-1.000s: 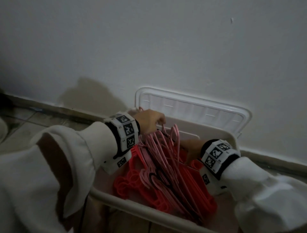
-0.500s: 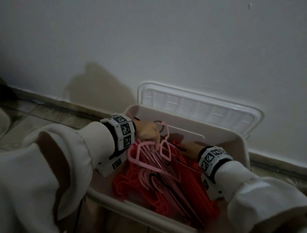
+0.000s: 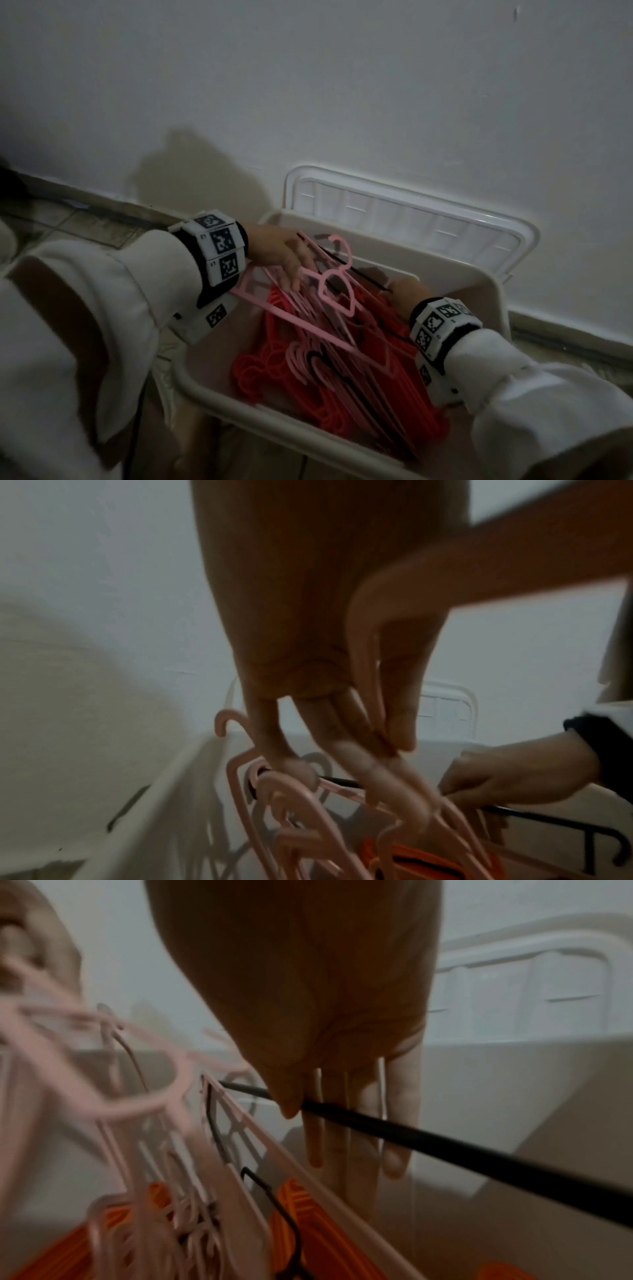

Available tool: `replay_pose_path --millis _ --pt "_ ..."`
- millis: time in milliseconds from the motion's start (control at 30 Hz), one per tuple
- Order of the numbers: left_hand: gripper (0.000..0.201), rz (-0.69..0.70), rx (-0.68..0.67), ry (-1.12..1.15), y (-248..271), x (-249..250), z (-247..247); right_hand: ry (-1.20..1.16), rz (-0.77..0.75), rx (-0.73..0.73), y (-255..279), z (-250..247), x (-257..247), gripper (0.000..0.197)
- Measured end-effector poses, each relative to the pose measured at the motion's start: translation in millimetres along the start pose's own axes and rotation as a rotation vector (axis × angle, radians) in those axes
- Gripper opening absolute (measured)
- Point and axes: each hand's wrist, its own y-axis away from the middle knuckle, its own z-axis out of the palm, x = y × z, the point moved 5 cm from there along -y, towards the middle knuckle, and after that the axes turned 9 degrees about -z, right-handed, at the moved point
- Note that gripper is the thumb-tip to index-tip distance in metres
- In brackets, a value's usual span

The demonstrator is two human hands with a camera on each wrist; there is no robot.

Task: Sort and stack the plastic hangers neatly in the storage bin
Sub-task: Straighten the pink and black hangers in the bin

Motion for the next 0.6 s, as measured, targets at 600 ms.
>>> replay_pose_path --millis 600 --pt "0.024 0.210 0.257 -0.077 24 4 -10 -0.828 -0.352 0.183 61 -62 -24 0.024"
